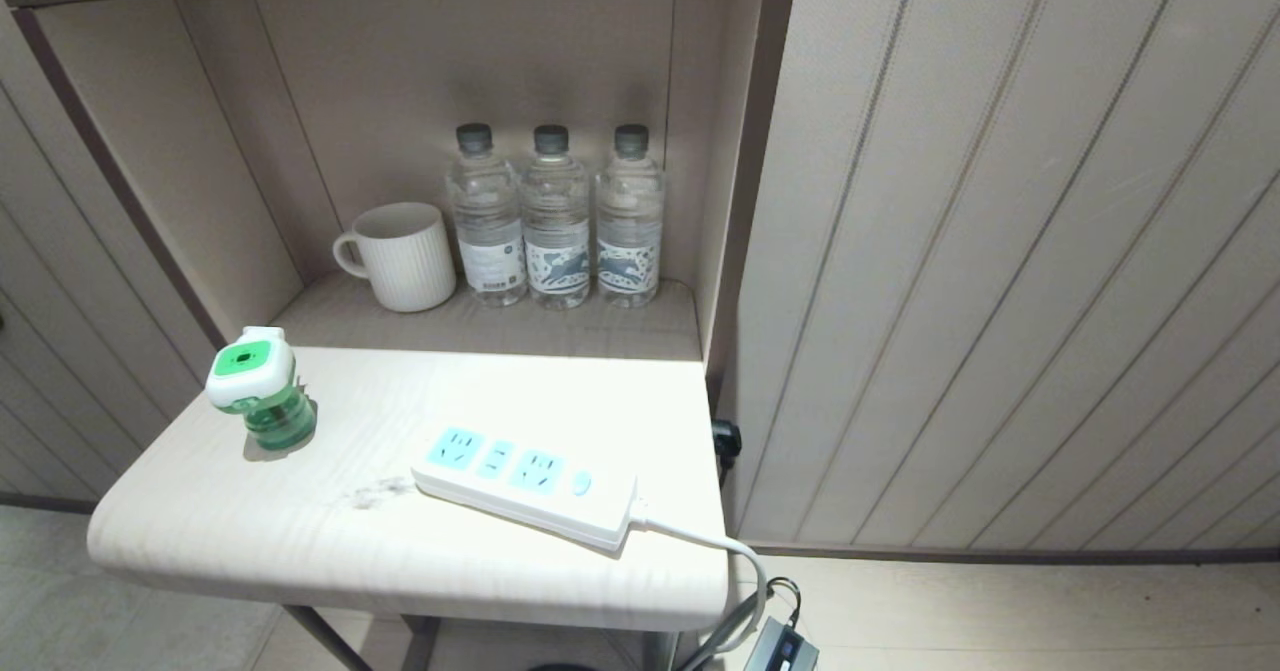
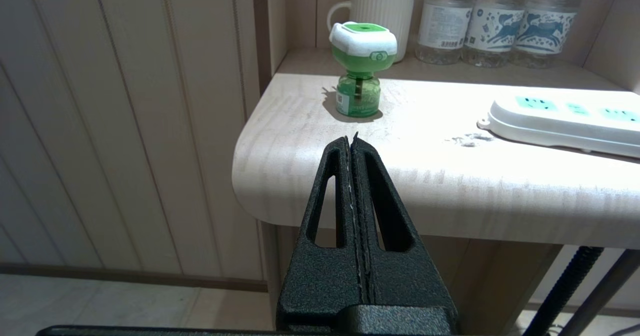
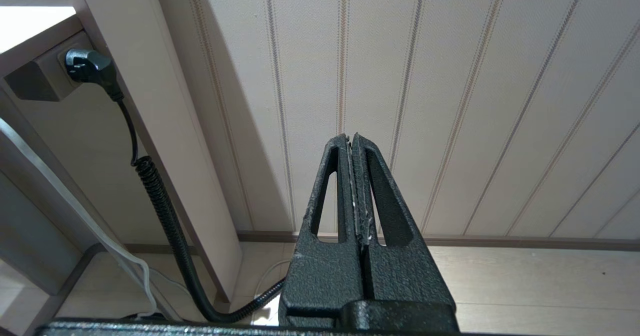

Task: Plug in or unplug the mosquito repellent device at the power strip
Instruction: Pick up the mosquito repellent liquid

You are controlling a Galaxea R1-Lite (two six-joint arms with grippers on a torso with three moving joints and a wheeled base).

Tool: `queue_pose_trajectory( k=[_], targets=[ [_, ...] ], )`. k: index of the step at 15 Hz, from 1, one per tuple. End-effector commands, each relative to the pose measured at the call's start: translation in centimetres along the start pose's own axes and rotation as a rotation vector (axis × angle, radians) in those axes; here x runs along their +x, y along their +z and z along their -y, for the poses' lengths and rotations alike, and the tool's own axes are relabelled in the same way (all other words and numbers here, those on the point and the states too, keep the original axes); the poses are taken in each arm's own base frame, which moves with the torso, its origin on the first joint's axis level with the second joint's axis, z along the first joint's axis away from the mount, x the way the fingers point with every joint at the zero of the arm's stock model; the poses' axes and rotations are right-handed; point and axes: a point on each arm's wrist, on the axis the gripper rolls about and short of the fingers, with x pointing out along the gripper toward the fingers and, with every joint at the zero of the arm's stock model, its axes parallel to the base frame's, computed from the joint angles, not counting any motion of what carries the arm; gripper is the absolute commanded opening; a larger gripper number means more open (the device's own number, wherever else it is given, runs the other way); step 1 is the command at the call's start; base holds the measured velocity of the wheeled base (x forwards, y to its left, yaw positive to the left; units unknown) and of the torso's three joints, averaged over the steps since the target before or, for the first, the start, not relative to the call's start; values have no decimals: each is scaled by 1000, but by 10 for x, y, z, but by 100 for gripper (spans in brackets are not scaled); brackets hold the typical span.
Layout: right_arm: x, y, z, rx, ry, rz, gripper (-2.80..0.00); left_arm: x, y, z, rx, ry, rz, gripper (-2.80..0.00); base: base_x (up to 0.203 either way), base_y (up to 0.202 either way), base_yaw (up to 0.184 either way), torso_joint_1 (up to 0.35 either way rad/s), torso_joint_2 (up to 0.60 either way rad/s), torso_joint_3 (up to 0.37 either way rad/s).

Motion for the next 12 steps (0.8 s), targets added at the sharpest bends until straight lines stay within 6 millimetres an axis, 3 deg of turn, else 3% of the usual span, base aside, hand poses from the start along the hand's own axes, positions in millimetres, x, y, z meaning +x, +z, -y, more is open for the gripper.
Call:
queue_pose_trajectory(
  k=[1, 8, 9, 12],
  targets=[
    [0, 0, 0, 0, 0, 0, -280, 0, 0, 0, 0, 0, 2, -280, 0, 0, 0, 0, 0, 0],
    [0, 0, 0, 0, -1, 0, -280, 3, 5, 0, 72, 12, -46, -280, 0, 0, 0, 0, 0, 0],
    [0, 0, 0, 0, 1, 1, -280, 6, 16, 0, 76, 19, -57, -280, 0, 0, 0, 0, 0, 0],
    [0, 0, 0, 0, 1, 1, -280, 34, 82, 1, 82, 30, -78, -280, 0, 0, 0, 0, 0, 0]
  ],
)
